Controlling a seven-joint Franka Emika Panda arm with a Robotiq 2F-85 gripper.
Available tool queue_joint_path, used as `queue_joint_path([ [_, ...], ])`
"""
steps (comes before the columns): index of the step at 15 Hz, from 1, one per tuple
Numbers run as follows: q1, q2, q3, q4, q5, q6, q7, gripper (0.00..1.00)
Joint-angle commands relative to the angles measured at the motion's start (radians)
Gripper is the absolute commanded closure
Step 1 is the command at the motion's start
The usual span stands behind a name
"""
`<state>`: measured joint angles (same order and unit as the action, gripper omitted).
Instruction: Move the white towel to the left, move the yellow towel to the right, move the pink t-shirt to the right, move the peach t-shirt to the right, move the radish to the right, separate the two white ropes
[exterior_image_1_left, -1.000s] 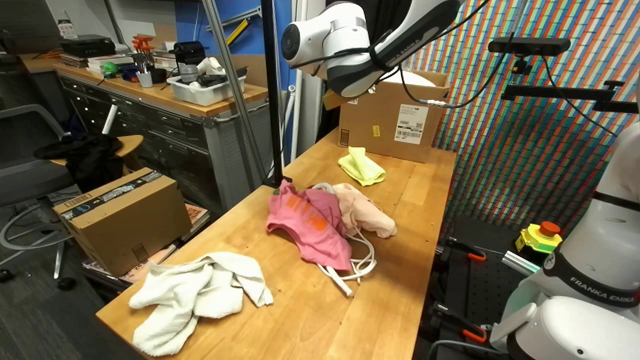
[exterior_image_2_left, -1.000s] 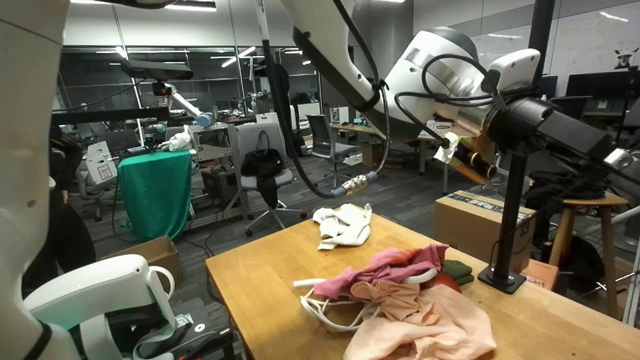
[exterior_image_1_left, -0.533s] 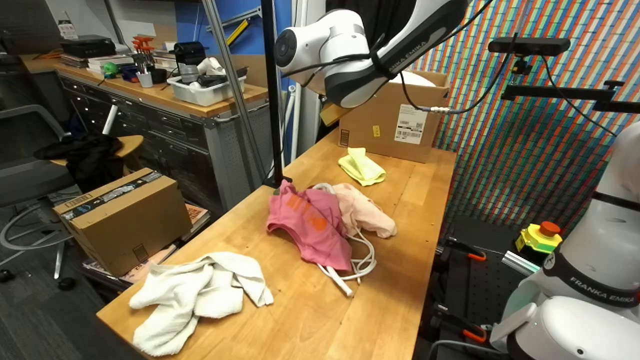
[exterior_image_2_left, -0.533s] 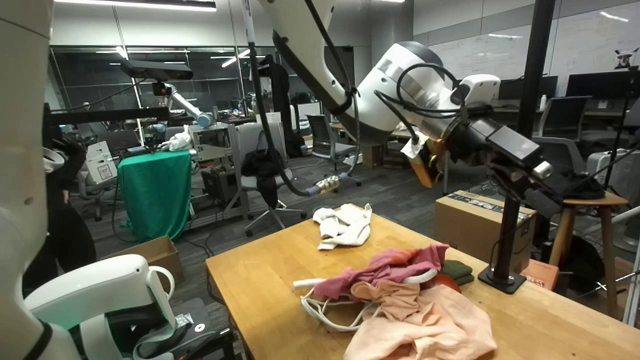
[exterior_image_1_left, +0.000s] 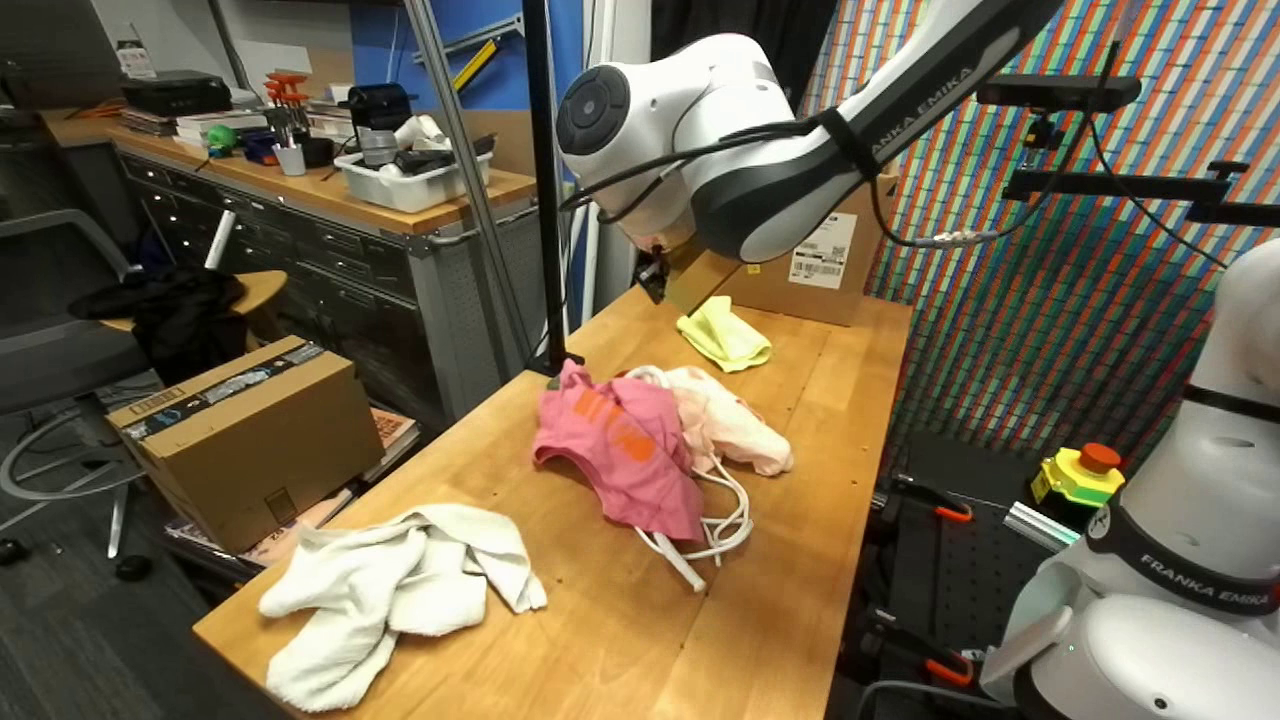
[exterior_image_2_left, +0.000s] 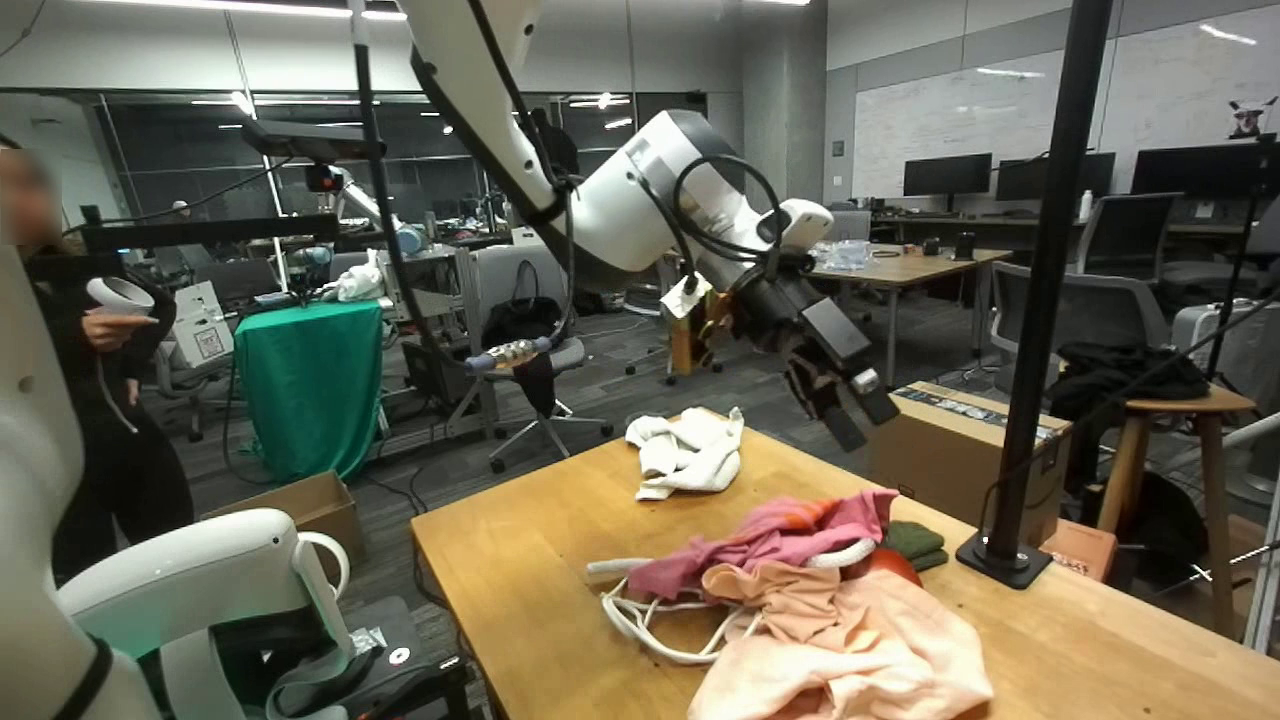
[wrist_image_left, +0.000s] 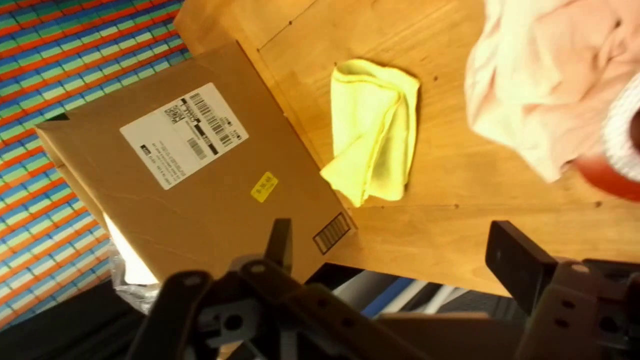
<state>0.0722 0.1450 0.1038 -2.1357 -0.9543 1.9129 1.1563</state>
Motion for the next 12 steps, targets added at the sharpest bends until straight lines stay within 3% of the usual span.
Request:
queue_joint_path([
  [1,0.036,-0.101,0.030,-0.121,0.079,0.087,-0.126,0.00],
  [7,0.099,-0.118,0.079,-0.163,0.218,0.223,-0.341,0.00],
  [12,0.129,-0.069,0.098,-0.125,0.334,0.331,-0.555,0.00],
])
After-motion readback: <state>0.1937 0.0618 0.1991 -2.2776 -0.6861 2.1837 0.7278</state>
